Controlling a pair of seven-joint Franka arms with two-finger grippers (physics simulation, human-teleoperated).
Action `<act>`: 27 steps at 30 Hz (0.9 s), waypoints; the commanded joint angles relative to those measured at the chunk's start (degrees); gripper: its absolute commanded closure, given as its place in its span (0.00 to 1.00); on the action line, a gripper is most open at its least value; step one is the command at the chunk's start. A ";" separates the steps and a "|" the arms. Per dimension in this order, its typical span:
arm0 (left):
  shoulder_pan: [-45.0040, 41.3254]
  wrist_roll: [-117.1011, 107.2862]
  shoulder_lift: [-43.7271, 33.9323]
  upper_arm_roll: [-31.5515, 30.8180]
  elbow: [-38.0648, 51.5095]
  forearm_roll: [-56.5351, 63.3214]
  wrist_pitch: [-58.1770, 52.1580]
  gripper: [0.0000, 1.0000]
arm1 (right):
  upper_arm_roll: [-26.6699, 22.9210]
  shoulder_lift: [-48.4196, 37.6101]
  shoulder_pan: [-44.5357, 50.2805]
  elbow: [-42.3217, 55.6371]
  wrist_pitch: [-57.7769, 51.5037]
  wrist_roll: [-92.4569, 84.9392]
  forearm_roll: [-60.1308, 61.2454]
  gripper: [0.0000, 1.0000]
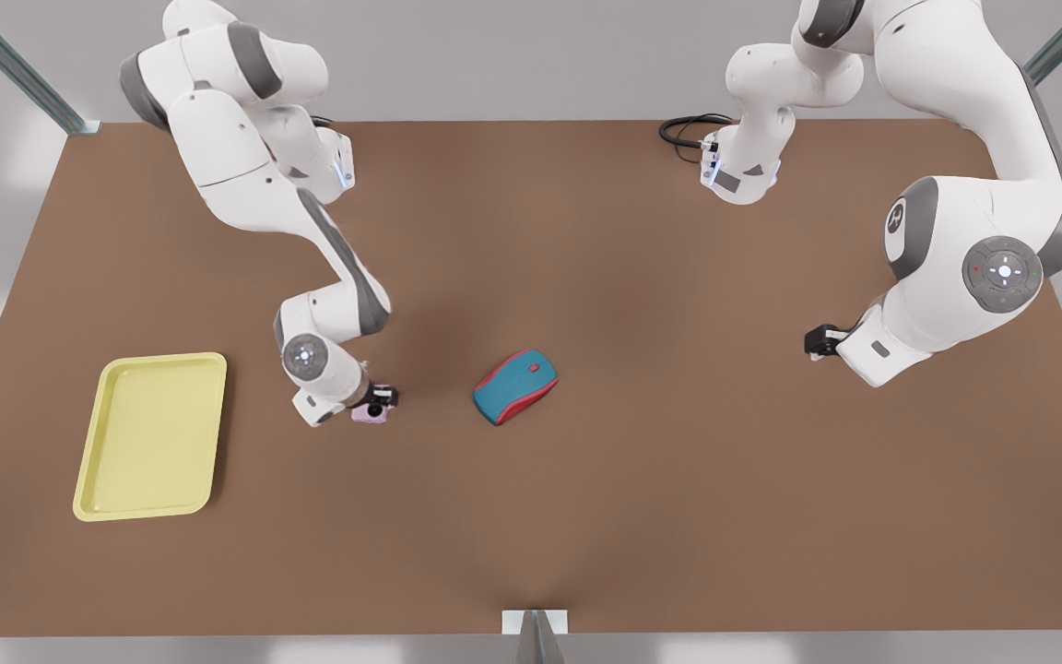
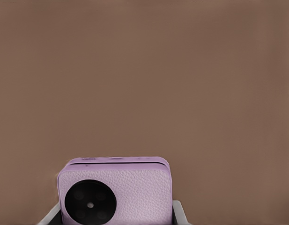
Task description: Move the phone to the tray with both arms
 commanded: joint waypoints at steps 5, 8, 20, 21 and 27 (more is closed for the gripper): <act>-0.03 0.50 -0.07 0.00 0.01 0.04 -0.04 0.00 | -2.75 -0.72 -13.49 -0.42 -1.97 -27.18 -0.34 0.22; -0.03 0.50 -0.16 0.00 0.01 0.04 -0.04 0.00 | -4.42 0.25 -20.09 0.28 -2.49 -40.54 -0.34 0.22; -0.12 0.24 -0.60 0.00 0.01 0.04 -0.13 0.00 | -10.84 2.62 -25.45 4.77 -3.37 -60.15 -0.25 0.00; -0.03 0.24 -0.60 0.00 0.01 0.04 -0.13 0.00 | -10.75 2.53 -25.45 4.77 -3.37 -60.06 -0.25 0.00; -0.21 0.06 -0.68 -0.09 0.10 0.48 -0.04 0.00 | -9.69 -4.50 -25.01 4.94 -11.02 -59.09 -0.43 0.00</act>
